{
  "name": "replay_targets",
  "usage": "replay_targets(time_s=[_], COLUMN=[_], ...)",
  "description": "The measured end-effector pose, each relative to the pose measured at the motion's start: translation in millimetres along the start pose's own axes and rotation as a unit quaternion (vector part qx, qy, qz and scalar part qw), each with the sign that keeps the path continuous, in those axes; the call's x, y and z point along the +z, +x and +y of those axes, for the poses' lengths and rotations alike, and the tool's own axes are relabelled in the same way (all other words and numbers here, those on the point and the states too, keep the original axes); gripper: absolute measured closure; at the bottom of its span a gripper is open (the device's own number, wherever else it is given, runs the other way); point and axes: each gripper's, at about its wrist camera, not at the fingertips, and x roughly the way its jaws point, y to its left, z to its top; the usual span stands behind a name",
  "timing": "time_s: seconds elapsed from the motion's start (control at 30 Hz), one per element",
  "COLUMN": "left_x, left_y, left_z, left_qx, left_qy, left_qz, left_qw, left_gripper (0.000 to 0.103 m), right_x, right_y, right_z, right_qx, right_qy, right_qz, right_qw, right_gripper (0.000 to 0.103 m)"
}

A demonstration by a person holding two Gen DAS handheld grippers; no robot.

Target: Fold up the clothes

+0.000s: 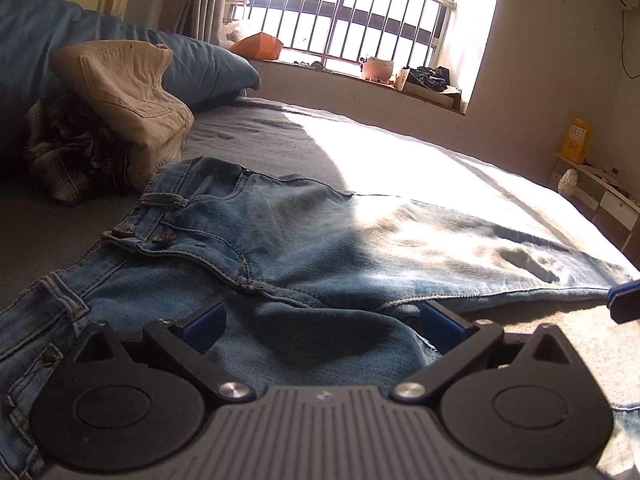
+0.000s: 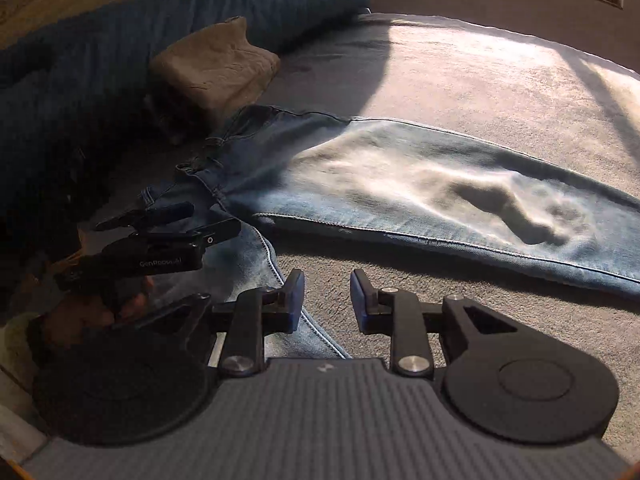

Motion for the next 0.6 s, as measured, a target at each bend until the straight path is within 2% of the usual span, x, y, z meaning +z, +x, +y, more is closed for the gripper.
replay_targets(time_s=[0.07,0.2,0.33,0.47,0.6], left_x=[5,1,-18,-40,-48], left_y=[-23,-66,-95,-116,-116], left_z=[6,32,71,109,115], left_qx=[0.020,0.077,0.137,0.183,0.167], left_qy=[0.008,0.001,-0.050,-0.113,-0.133], left_qz=[-0.007,0.014,0.049,0.077,0.076], left_qw=[0.9997,0.9969,0.9881,0.9736,0.9740], left_gripper=[0.000,0.000,0.000,0.001,0.006], right_x=[-8,-27,-45,-65,-83], right_y=[-3,1,12,24,42], right_z=[12,37,69,99,108], right_qx=[0.025,0.077,0.142,0.201,0.240], right_qy=[-0.026,-0.061,-0.084,-0.087,-0.032], right_qz=[-0.006,-0.010,0.011,0.043,0.095], right_qw=[0.999,0.995,0.986,0.975,0.966], right_gripper=[0.078,0.078,0.077,0.077,0.075])
